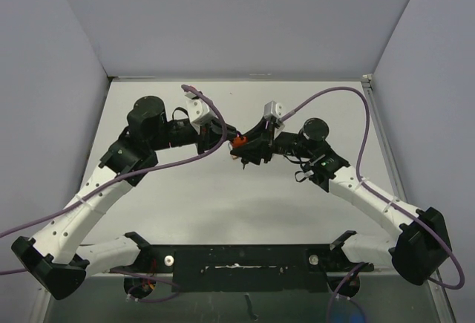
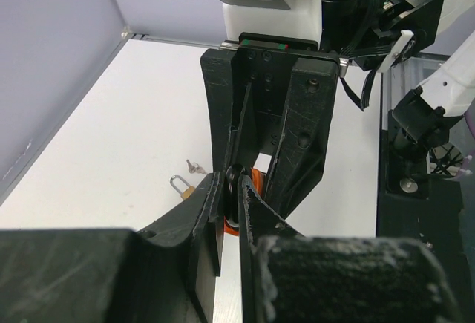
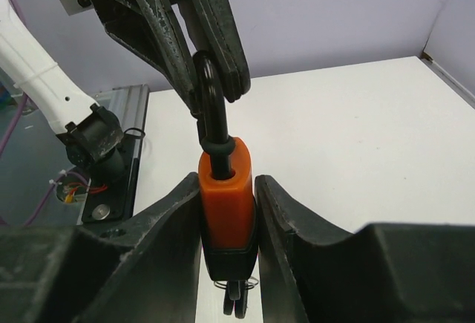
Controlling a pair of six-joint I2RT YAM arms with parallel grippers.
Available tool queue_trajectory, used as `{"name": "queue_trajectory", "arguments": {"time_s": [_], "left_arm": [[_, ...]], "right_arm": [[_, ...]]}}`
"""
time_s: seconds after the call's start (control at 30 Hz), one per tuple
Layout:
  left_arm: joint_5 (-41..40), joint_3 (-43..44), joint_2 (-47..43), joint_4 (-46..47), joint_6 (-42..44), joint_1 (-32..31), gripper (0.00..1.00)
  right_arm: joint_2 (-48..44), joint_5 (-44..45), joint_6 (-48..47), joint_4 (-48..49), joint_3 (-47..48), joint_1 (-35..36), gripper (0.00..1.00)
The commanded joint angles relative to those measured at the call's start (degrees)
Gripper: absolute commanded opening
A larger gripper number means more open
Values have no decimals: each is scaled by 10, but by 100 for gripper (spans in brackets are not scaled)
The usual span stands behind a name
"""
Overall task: Lock with the key
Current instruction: Lock the lock.
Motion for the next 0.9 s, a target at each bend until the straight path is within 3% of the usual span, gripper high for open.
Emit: {"name": "queue_trajectory", "arguments": {"time_s": [0.0,0.33,0.53,0.87], "left_arm": [[2,-25,12,-73,8,-9,0],[-17,0,1,-66,19,-7,0],[-10,-6,2,-55,9,-5,0],[31,-46,0,-10,-31,-7,0]], "right_arm": [[-35,-16,26,126,93,5,0],[-65,-97,25,101,79,5,0],[-75,-97,33,124,68,5,0],[-75,24,34,196,41,6,0]]}}
